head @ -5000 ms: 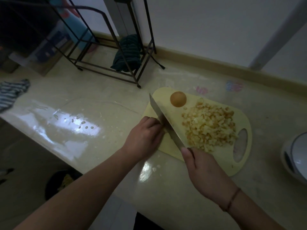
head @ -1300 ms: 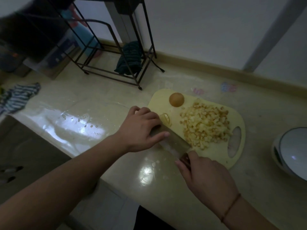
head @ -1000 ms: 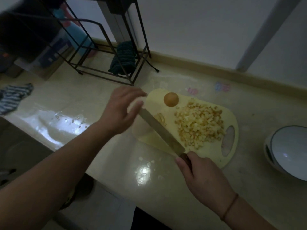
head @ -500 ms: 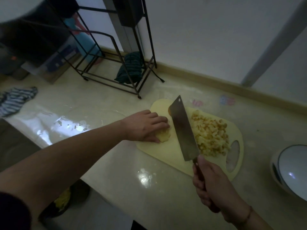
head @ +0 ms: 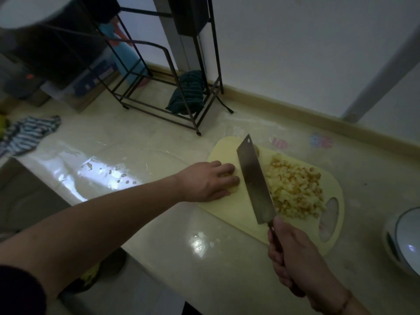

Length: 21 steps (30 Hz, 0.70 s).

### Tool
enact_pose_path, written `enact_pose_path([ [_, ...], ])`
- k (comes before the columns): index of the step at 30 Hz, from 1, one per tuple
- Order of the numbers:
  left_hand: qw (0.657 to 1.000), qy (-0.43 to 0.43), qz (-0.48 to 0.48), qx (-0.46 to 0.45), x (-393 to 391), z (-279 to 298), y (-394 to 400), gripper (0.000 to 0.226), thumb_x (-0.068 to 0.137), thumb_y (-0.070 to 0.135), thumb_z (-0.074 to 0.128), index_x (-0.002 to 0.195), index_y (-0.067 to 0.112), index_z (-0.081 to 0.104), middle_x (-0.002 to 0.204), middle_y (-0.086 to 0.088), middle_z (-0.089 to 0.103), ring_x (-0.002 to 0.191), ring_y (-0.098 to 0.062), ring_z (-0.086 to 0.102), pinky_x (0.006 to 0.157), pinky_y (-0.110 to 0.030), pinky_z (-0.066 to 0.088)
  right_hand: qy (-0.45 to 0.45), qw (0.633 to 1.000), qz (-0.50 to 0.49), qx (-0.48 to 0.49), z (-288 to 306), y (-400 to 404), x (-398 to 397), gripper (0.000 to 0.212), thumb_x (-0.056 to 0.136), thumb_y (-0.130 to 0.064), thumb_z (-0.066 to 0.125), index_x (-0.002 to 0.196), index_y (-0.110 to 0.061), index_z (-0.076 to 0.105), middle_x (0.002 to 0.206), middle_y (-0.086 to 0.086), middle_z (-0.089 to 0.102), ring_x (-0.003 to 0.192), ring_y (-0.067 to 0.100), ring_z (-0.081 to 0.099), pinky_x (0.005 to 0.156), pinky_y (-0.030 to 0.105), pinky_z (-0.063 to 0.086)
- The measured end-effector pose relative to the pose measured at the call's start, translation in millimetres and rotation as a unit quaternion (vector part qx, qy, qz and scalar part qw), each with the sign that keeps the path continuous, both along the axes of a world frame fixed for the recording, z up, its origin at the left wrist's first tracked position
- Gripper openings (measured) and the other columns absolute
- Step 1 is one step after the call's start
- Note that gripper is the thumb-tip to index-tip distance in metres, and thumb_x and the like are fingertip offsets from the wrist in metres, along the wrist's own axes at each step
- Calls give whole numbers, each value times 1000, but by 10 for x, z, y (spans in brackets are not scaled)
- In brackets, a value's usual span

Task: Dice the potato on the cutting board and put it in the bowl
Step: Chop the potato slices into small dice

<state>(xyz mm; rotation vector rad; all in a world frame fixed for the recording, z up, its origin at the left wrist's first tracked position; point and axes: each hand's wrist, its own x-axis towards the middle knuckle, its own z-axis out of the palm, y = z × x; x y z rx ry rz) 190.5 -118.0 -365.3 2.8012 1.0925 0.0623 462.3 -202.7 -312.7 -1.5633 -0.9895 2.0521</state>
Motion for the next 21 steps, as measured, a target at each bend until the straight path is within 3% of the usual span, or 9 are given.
enact_pose_path([
  [5,979,-40,202,7,118,-58,-338,49,97,45,47,130,9,54,119,-15,54,86,-28,59,63,-39,55,-92,987,47,123,-105,4,-84,48,87,-62,38,68,-20,50,50,-2,42,39,10,34,40,20,27],
  [9,923,-74,376,-41,322,-27,-502,49,94,41,61,130,7,56,124,-13,52,101,-31,58,80,-43,54,-122,971,83,189,-168,12,-151,48,80,-69,32,66,-28,54,45,-5,46,38,3,39,43,16,27],
  [14,904,-93,409,-86,287,113,-410,36,102,31,53,124,5,63,123,-12,55,100,-31,61,86,-41,51,-138,967,90,193,-230,-3,-172,63,79,-77,33,66,-17,48,44,-5,46,37,3,39,46,21,26],
  [21,923,-56,363,-116,125,289,-151,25,97,15,57,115,9,73,107,-10,65,96,-26,62,83,-37,51,-167,959,101,203,-247,-2,-222,67,76,-76,33,69,-11,48,50,-4,44,41,3,37,47,21,26],
])
